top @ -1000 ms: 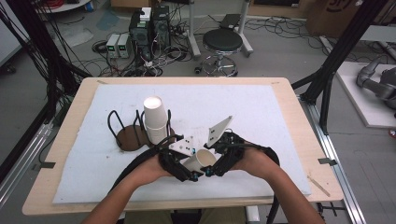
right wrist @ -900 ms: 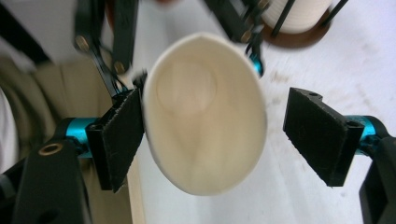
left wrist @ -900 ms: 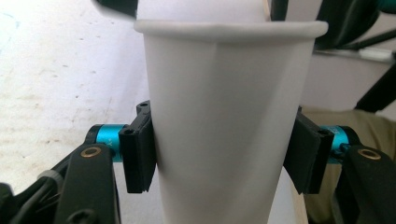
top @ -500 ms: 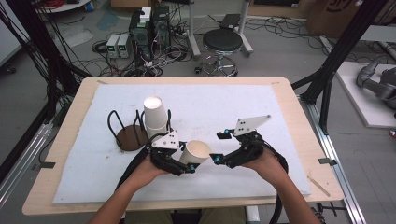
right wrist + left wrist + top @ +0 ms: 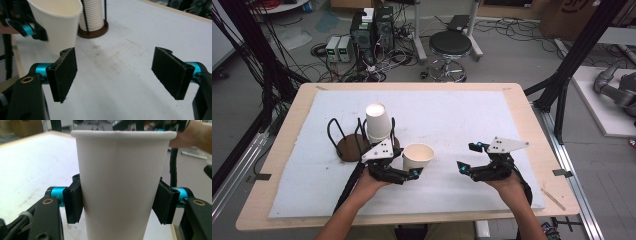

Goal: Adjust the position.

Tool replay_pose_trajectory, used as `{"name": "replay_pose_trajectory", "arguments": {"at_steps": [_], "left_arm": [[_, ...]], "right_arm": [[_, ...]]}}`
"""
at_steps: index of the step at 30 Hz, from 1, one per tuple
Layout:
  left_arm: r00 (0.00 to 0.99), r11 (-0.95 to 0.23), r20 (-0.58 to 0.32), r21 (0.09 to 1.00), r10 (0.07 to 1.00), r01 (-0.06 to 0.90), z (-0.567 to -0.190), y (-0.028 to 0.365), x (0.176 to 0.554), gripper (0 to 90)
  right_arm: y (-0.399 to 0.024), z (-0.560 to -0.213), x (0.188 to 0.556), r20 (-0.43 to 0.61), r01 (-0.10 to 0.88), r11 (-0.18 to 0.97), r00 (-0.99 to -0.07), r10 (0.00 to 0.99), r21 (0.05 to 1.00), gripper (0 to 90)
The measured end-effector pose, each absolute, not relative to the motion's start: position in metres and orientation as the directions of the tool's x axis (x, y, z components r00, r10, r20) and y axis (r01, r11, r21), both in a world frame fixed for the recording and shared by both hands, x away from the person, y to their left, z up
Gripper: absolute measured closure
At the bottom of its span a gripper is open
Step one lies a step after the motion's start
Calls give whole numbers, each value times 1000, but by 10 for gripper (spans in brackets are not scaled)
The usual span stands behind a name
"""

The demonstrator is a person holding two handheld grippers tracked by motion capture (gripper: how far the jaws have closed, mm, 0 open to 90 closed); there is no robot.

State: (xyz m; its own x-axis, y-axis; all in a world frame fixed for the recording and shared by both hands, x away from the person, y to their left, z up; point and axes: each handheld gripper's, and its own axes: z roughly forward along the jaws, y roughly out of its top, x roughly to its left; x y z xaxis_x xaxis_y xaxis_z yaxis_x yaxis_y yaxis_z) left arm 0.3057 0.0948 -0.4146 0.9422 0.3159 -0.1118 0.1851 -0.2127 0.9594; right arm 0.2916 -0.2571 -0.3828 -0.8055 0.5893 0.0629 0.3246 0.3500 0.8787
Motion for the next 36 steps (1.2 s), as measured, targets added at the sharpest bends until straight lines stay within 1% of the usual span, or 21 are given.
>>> {"name": "replay_pose_trajectory", "arguments": {"at_steps": [3,4,9,15,18,25,36], "left_arm": [[940,-174,-113,969,321,175,-416,97,306,351],[939,-149,-109,975,326,165,-417,98,306,350],[939,-126,-95,982,332,144,-418,99,305,349],[936,-112,-74,987,344,119,-419,100,305,347],[935,-113,-66,987,348,112,-418,99,304,342],[934,-113,-60,988,351,106,-418,97,305,335],[933,-105,-44,991,358,87,-414,94,306,331]], "right_arm": [[-263,-387,289,51,313,336,-794,606,888,210],[-268,-389,286,32,296,323,-780,625,899,209],[-281,-394,281,4,268,295,-746,666,917,210],[-293,-402,279,3,276,278,-714,700,920,210],[-294,-403,277,2,280,279,-709,705,919,210],[-298,-399,277,-14,252,268,-704,710,930,210],[-301,-397,275,-5,248,251,-701,713,936,210]]}}
